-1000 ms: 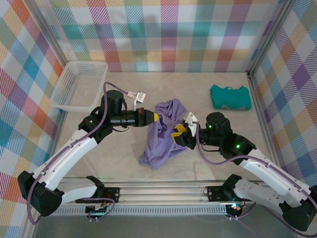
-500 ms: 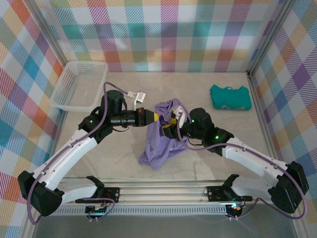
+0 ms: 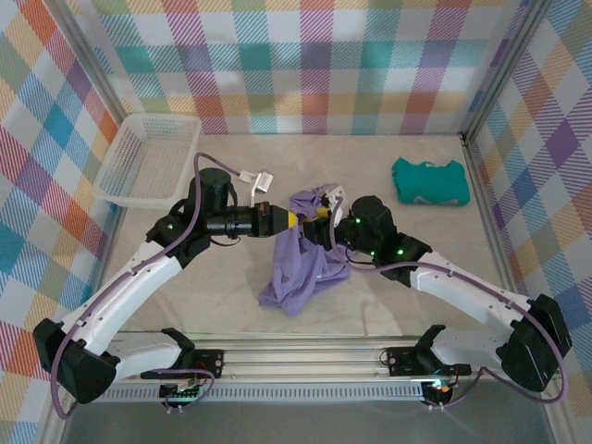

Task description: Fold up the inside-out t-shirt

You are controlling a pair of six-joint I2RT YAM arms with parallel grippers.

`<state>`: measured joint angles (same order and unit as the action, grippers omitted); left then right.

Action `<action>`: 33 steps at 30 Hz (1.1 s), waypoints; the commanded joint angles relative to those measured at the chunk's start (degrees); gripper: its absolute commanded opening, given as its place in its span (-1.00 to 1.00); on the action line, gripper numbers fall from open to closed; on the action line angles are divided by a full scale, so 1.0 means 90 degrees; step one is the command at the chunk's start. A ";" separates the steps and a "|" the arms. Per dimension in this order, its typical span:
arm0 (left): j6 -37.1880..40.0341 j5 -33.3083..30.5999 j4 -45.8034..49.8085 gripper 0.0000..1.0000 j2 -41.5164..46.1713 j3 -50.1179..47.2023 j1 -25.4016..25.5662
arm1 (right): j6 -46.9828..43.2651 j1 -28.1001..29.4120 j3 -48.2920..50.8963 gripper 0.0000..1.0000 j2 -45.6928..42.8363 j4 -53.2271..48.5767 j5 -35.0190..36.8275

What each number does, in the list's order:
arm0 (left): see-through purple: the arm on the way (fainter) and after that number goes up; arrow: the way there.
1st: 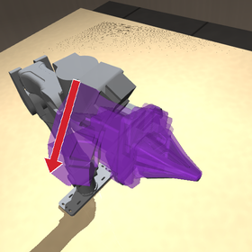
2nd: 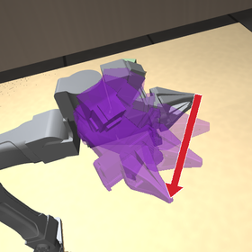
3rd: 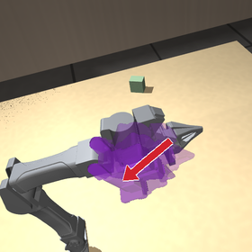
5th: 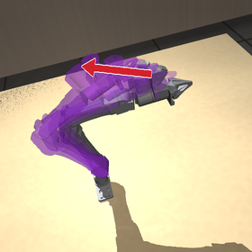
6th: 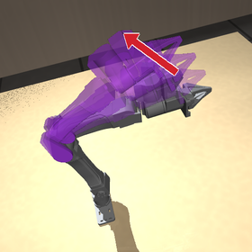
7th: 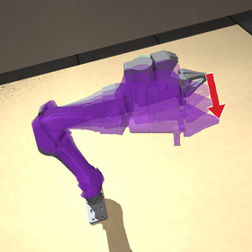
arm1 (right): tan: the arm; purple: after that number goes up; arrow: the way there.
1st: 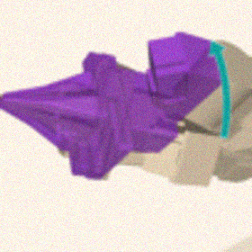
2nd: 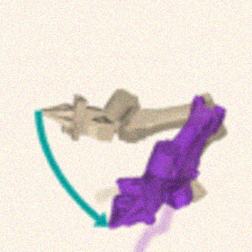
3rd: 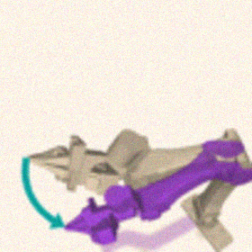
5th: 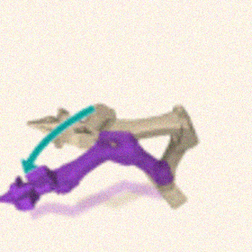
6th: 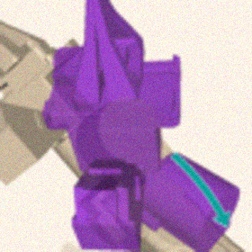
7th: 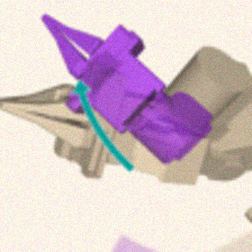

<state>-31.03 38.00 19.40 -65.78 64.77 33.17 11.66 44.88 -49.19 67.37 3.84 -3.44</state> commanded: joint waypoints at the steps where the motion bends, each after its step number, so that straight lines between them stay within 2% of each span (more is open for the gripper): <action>1: 0.0239 -0.0287 0.0173 -1.00 0.0210 0.0024 -0.0081 | 0.0213 -0.0152 -0.0211 -0.75 -0.0044 0.0200 -0.0086; 2: 0.0258 -0.0601 0.0330 -1.00 0.0235 0.0038 -0.0103 | 0.0199 -0.0277 -0.0192 -0.92 -0.0155 0.0171 -0.0354; 3: 0.0240 -0.0853 0.0455 -1.00 0.0260 0.0039 -0.0168 | 0.0184 -0.0460 -0.0152 -1.00 -0.0297 0.0184 -0.0873; 7: -0.0005 -0.1208 0.0502 -1.00 0.0295 -0.0074 -0.0653 | 0.0250 -0.1282 -0.0117 -1.00 -0.0656 0.0155 -0.3790; 10: -0.0068 -0.1271 0.0437 -1.00 0.0247 -0.0146 -0.0941 | 0.0455 -0.1744 -0.0160 -1.00 -0.0783 0.0030 -0.5227; 15: 0.0055 -0.1473 0.0515 -1.00 0.0068 -0.0119 -0.1078 | 0.1243 -0.2112 0.0008 -1.00 -0.0819 0.0839 -0.6559; 19: 0.0409 -0.2096 0.0973 -1.00 -0.0024 0.0030 -0.1100 | 0.1580 -0.2266 0.0078 -1.00 -0.0728 0.1270 -0.7079; 21: 0.0589 -0.2355 0.1251 -1.00 -0.0077 0.0137 -0.1115 | 0.1499 -0.2417 0.0058 -1.00 -0.0781 0.1038 -0.7088; 23: 0.0721 -0.2304 0.1370 -1.00 -0.0079 0.0205 -0.1127 | 0.1010 -0.2506 -0.0164 -1.00 -0.0801 0.0035 -0.6774; 24: 0.0738 -0.2058 0.1283 -1.00 -0.0042 0.0184 -0.1134 | 0.0565 -0.2517 -0.0373 -1.00 -0.0764 -0.0744 -0.6458; 28: 0.0283 -0.0453 0.0255 -1.00 0.0196 -0.0124 -0.1136 | -0.0267 -0.2488 -0.0981 -1.00 -0.0350 -0.2945 -0.4294; 31: -0.0034 0.0185 -0.0201 -1.00 0.0250 -0.0191 -0.1141 | -0.0309 -0.2396 -0.0961 -0.73 -0.0302 -0.3387 -0.2706; 33: 0.0021 0.0230 -0.0090 -1.00 0.0242 -0.0119 -0.1136 | -0.0399 -0.2256 -0.1022 -0.55 -0.0402 -0.3607 -0.1872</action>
<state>-29.04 38.11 20.78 -65.17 63.79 24.64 12.03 24.12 -57.14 64.66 -19.07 -35.14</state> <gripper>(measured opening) 0.048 0.206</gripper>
